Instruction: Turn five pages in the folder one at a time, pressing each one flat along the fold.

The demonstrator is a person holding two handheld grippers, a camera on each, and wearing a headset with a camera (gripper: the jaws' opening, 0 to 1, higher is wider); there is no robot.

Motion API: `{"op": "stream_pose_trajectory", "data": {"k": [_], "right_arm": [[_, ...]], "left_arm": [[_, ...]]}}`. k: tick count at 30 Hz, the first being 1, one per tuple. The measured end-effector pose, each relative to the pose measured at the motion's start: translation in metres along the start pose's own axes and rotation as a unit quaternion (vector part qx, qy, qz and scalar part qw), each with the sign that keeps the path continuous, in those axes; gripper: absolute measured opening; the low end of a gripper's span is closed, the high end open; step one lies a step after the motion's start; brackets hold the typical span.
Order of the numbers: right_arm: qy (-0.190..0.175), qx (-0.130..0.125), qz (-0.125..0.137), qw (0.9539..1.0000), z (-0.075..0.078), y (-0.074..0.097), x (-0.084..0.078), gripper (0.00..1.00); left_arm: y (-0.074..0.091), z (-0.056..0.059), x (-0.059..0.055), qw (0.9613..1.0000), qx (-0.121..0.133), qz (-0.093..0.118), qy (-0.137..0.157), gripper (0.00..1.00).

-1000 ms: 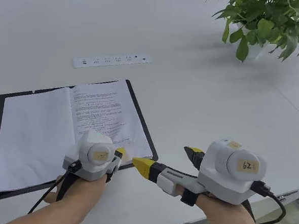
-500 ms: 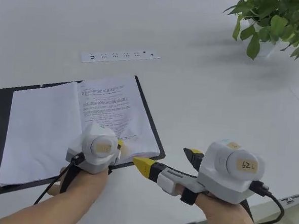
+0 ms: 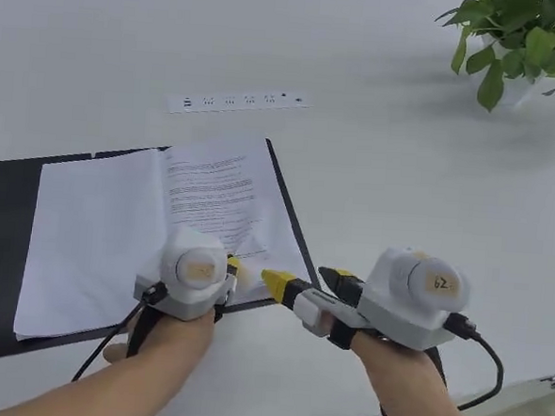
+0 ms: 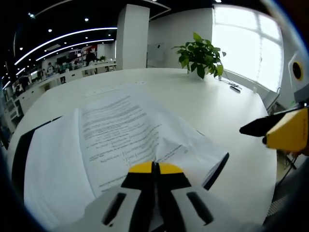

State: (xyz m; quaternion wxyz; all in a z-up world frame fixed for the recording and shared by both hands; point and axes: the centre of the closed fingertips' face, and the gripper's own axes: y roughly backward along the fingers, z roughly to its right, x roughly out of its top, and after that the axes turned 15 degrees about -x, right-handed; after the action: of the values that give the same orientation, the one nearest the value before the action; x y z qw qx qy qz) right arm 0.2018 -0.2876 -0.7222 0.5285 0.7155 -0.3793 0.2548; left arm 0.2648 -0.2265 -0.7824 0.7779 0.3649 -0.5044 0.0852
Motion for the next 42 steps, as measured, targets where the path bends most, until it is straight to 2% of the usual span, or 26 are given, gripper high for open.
{"op": "stream_pose_trajectory", "data": {"k": [6, 12, 22, 25, 29, 32, 34, 36, 37, 38, 39, 40, 41, 42], "right_arm": [[-0.003, 0.003, -0.022, 0.9998, 0.002, -0.017, -0.009, 0.5], [-0.017, 0.005, -0.043, 0.9989, 0.004, -0.024, -0.02, 0.5], [-0.028, 0.005, -0.052, 0.9983, 0.004, -0.028, -0.028, 0.49], [-0.025, 0.002, -0.05, 0.9984, 0.005, -0.029, -0.027, 0.44], [-0.027, -0.018, -0.044, 0.9985, 0.015, -0.032, -0.024, 0.24], [-0.044, -0.031, -0.046, 0.9975, 0.022, -0.034, -0.024, 0.17], [-0.071, -0.04, -0.058, 0.9949, 0.026, -0.037, -0.028, 0.15], [-0.072, -0.054, -0.056, 0.9943, 0.032, -0.039, -0.029, 0.06], [-0.085, -0.061, -0.058, 0.9928, 0.035, -0.039, -0.029, 0.0], [-0.1, -0.063, -0.063, 0.991, 0.036, -0.04, -0.031, 0.0], [-0.14, -0.06, -0.063, 0.9864, 0.036, -0.041, -0.03, 0.0], [-0.163, -0.061, -0.068, 0.9824, 0.037, -0.041, -0.031, 0.0], [-0.162, -0.066, -0.06, 0.9828, 0.041, -0.042, -0.031, 0.0], [-0.172, -0.065, -0.059, 0.9812, 0.041, -0.042, -0.031, 0.0]], "left_arm": [[0.0, 0.0, 0.0, 1.0, -0.001, 0.004, 0.004, 0.0], [0.0, -0.001, 0.0, 1.0, -0.003, 0.006, 0.006, 0.0], [-0.001, -0.001, 0.0, 1.0, -0.002, 0.007, 0.005, 0.0], [0.0, -0.001, 0.0, 1.0, -0.001, 0.007, 0.003, 0.0], [0.0, -0.001, 0.0, 1.0, 0.0, 0.008, 0.004, 0.0], [0.0, -0.001, 0.0, 1.0, 0.0, 0.008, 0.004, 0.0], [0.0, -0.001, 0.0, 1.0, 0.0, 0.007, 0.003, 0.0], [0.0, -0.001, 0.0, 1.0, 0.0, 0.007, 0.003, 0.0], [0.0, -0.001, 0.0, 1.0, 0.0, 0.007, 0.004, 0.01], [0.0, -0.001, 0.0, 1.0, 0.0, 0.006, 0.005, 0.01], [-0.001, -0.001, 0.0, 1.0, 0.0, 0.007, 0.006, 0.01], [0.0, -0.001, 0.0, 1.0, 0.0, 0.007, 0.006, 0.01], [0.0, 0.0, 0.0, 1.0, 0.0, 0.007, 0.006, 0.01], [0.0, 0.0, 0.0, 0.9999, 0.0, 0.007, 0.007, 0.02]]}}
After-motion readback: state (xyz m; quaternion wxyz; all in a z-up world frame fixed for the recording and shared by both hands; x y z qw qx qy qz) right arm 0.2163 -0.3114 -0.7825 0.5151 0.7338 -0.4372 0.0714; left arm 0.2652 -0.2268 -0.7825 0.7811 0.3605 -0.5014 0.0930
